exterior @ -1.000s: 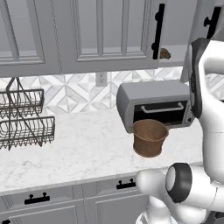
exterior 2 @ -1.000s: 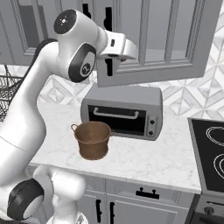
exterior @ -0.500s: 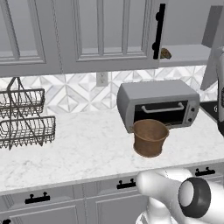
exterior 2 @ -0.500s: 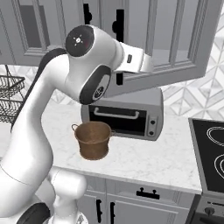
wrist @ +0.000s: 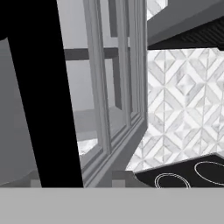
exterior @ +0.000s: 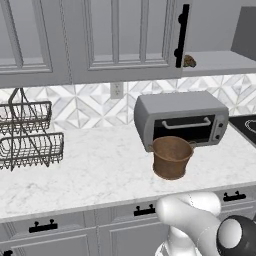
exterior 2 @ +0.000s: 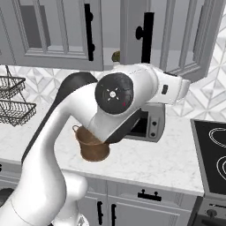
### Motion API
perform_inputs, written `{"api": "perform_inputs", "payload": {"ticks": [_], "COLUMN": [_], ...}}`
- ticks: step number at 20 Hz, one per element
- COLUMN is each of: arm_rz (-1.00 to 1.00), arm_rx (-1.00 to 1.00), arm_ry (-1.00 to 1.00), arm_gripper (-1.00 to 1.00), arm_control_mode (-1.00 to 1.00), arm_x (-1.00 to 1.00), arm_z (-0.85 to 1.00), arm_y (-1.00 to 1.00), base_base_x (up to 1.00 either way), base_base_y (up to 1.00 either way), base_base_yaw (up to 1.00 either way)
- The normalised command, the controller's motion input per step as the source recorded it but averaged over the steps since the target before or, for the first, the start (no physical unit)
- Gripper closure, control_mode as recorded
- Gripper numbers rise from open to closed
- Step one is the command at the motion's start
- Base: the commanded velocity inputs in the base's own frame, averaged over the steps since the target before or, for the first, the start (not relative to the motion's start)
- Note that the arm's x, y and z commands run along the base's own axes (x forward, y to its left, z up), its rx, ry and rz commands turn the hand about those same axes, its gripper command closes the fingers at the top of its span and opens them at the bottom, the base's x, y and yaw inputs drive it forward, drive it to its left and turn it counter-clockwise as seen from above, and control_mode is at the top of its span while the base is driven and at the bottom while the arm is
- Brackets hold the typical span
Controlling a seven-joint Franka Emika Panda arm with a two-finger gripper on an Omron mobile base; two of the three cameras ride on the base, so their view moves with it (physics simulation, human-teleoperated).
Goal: Open the cabinet, pick up the bread from the cabinet and place it in the basket. Then move the basket to the dining counter.
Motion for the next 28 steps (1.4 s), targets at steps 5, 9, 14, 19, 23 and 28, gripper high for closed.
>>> {"api": "perform_inputs", "payload": {"ticks": [5, 9, 14, 19, 23, 28], "arm_rz": [0.00, 0.00, -0.02, -0.07, -0.13, -0.06], "arm_rx": [0.05, 0.16, 0.31, 0.32, 0.12, -0.02], "arm_ry": [-0.12, -0.20, -0.45, -0.39, -0.36, -0.25], "arm_gripper": [1.00, 1.00, 1.00, 1.00, 1.00, 1.00], "arm_control_mode": [-1.00, -1.00, -1.00, -1.00, -1.00, -1.00], "arm_x": [-0.46, -0.04, -0.96, -1.00, -1.00, -0.22], "arm_z": [-0.04, -0.01, -0.04, 0.07, -0.07, -0.73], "arm_y": [-1.00, -1.00, -0.13, 0.43, 0.88, 1.00], "base_base_x": [0.00, 0.00, 0.00, 0.00, 0.00, 0.00], "base_base_y": [0.00, 0.00, 0.00, 0.00, 0.00, 0.00], "base_base_yaw": [0.00, 0.00, 0.00, 0.00, 0.00, 0.00]}}
